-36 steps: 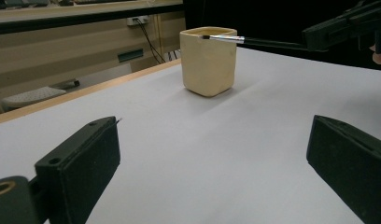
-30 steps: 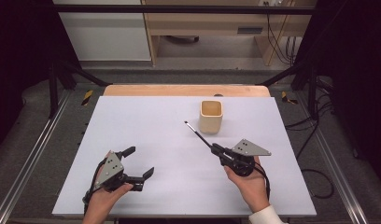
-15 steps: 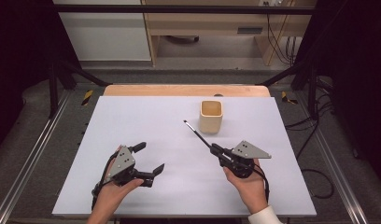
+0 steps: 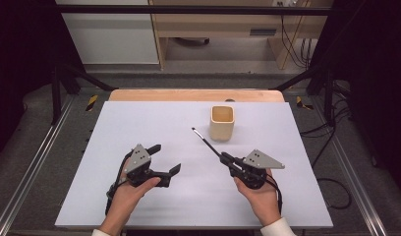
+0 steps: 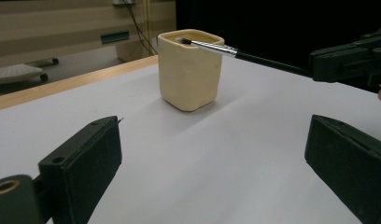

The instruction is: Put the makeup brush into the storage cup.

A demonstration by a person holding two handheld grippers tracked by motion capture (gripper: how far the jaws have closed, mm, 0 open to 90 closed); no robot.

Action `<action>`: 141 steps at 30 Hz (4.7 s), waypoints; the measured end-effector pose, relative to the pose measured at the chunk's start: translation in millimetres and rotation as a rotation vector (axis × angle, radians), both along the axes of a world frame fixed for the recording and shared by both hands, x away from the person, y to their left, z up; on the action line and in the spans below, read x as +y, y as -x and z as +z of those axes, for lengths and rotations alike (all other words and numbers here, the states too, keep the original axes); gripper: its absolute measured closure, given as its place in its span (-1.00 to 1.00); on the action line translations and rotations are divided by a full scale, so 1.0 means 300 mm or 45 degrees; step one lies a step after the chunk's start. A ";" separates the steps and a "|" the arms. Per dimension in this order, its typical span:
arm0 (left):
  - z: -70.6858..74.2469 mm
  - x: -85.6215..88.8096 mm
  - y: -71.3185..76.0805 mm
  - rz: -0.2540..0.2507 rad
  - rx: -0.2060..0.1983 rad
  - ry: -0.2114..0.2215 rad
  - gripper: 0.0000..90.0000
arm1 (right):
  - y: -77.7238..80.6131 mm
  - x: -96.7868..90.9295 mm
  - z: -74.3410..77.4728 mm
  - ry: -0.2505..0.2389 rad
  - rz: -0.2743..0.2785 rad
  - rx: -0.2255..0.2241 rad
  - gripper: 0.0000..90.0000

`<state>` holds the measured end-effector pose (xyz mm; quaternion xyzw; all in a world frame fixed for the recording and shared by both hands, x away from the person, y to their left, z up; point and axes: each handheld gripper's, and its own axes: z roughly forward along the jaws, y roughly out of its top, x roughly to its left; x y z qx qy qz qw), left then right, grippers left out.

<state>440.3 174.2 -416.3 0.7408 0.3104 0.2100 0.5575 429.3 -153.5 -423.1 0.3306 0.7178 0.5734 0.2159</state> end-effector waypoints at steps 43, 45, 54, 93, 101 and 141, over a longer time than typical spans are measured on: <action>-0.038 -0.143 -0.115 0.034 0.332 0.427 -0.77 | 0.001 0.038 -0.016 0.018 0.039 -0.002 0.86; -0.038 -0.145 -0.116 0.033 0.339 0.440 -0.77 | 0.002 0.038 -0.016 0.017 0.039 -0.001 0.86; -0.038 -0.157 -0.122 0.027 0.374 0.505 -0.77 | -0.002 0.042 -0.020 0.021 0.040 -0.001 0.86; -0.044 -0.191 -0.126 0.039 0.448 0.601 -0.30 | -0.005 0.065 -0.028 0.030 0.048 -0.001 0.86; -0.052 -0.183 -0.126 0.047 0.456 0.605 0.00 | -0.005 0.068 -0.031 0.034 0.056 0.002 0.86; -0.066 -0.168 -0.128 0.105 0.492 0.662 0.42 | -0.005 0.096 -0.053 0.066 0.089 0.024 0.86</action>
